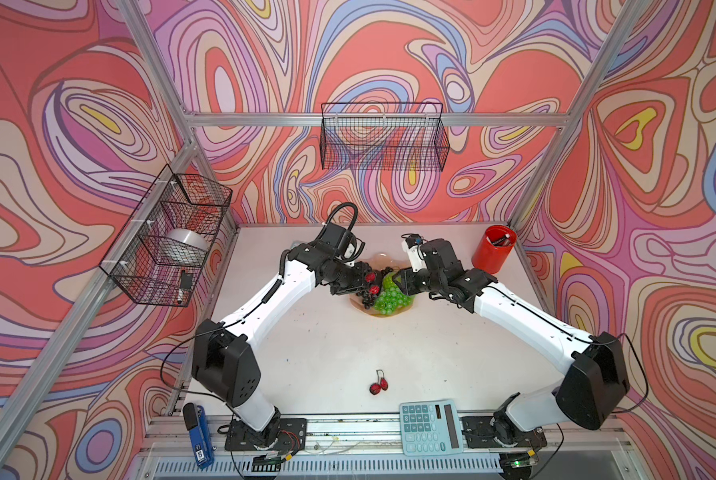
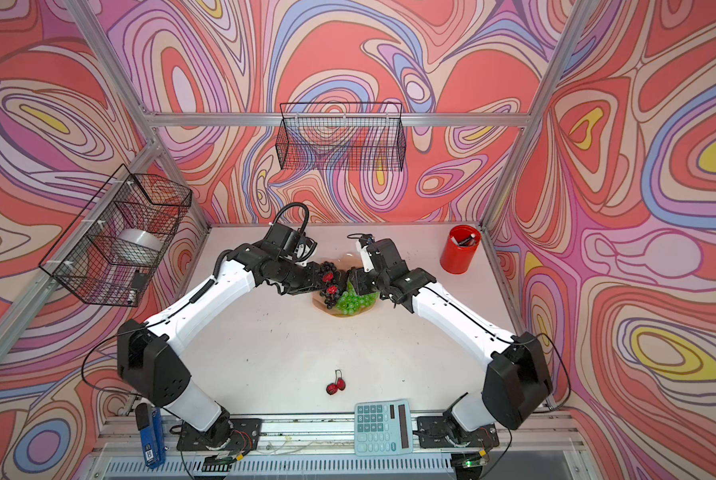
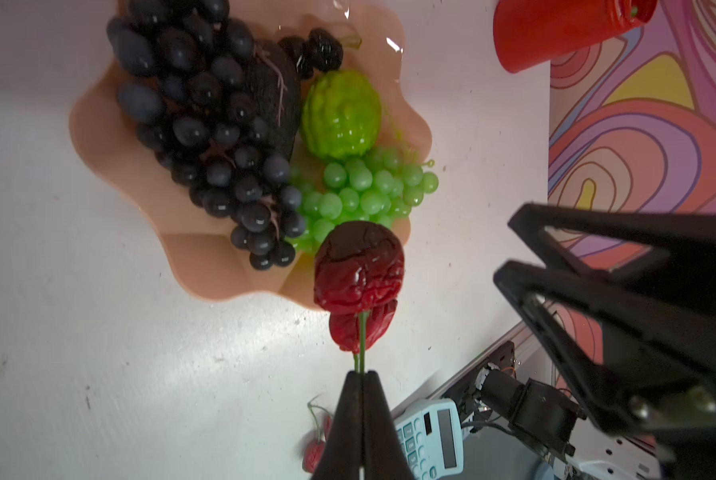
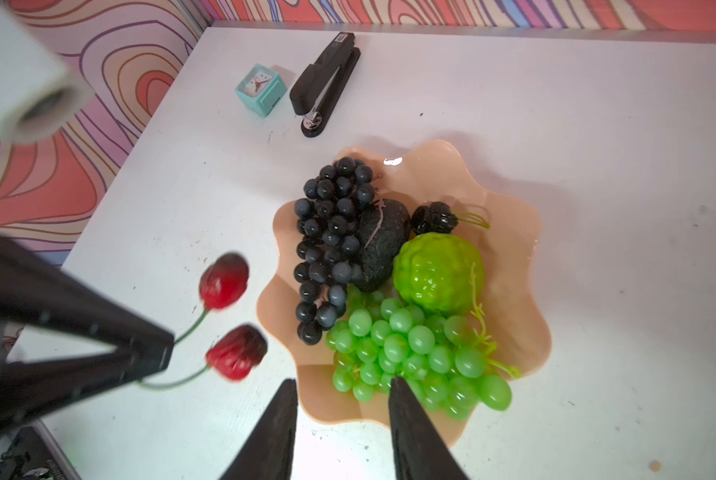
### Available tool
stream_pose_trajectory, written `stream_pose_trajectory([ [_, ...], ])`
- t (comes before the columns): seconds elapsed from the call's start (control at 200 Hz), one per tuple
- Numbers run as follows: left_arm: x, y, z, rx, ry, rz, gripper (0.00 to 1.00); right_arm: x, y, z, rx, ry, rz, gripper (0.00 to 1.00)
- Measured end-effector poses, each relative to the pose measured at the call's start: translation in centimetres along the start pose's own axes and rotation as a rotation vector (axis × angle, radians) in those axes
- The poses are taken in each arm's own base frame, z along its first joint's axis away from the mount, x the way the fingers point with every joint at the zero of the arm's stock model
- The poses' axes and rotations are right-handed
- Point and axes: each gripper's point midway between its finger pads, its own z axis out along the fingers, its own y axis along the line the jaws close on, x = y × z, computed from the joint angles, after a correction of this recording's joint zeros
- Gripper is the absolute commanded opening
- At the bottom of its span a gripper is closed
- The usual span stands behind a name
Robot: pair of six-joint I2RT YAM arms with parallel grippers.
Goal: Place and organize the fake fruits in the fruit bowl
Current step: 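Lift the red cherries with the left gripper and carry them over the bowl, then lower the red cherries beside the avocado and open the left gripper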
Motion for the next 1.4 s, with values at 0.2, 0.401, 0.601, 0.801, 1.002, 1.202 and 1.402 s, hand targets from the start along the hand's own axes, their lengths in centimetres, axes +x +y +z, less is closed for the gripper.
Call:
stream_pose_trajectory([
  [0.2, -5.4, -0.4, 3.4, -0.025, -0.035, 0.022, 0.01, 0.8, -0.8, -0.9, 0.038, 0.003, -0.002, 0.41],
  [0.401, -9.1, 0.1, 6.7, -0.067, -0.070, 0.034, 0.01, 2.2, -1.3, -0.3, 0.047, 0.035, 0.011, 0.41],
  [0.601, -10.1, 1.5, 10.4, -0.095, -0.042, 0.022, 0.01, 3.0, -1.6, -0.1, 0.057, 0.051, 0.020, 0.41],
  [0.801, -10.8, 2.6, 13.0, -0.117, -0.027, 0.012, 0.01, 3.6, -1.9, 0.1, 0.063, 0.067, 0.026, 0.41],
  [1.002, -10.6, 3.6, 14.1, -0.143, -0.013, 0.003, 0.02, 4.4, -2.1, 0.4, 0.069, 0.084, 0.033, 0.42],
  [1.202, -10.5, 3.8, 14.5, -0.145, -0.006, 0.000, 0.11, 4.5, -2.1, 0.4, 0.069, 0.088, 0.033, 0.42],
  [1.402, -10.5, 3.8, 14.5, -0.145, -0.007, 0.000, 0.20, 4.5, -2.1, 0.4, 0.065, 0.088, 0.034, 0.41],
])
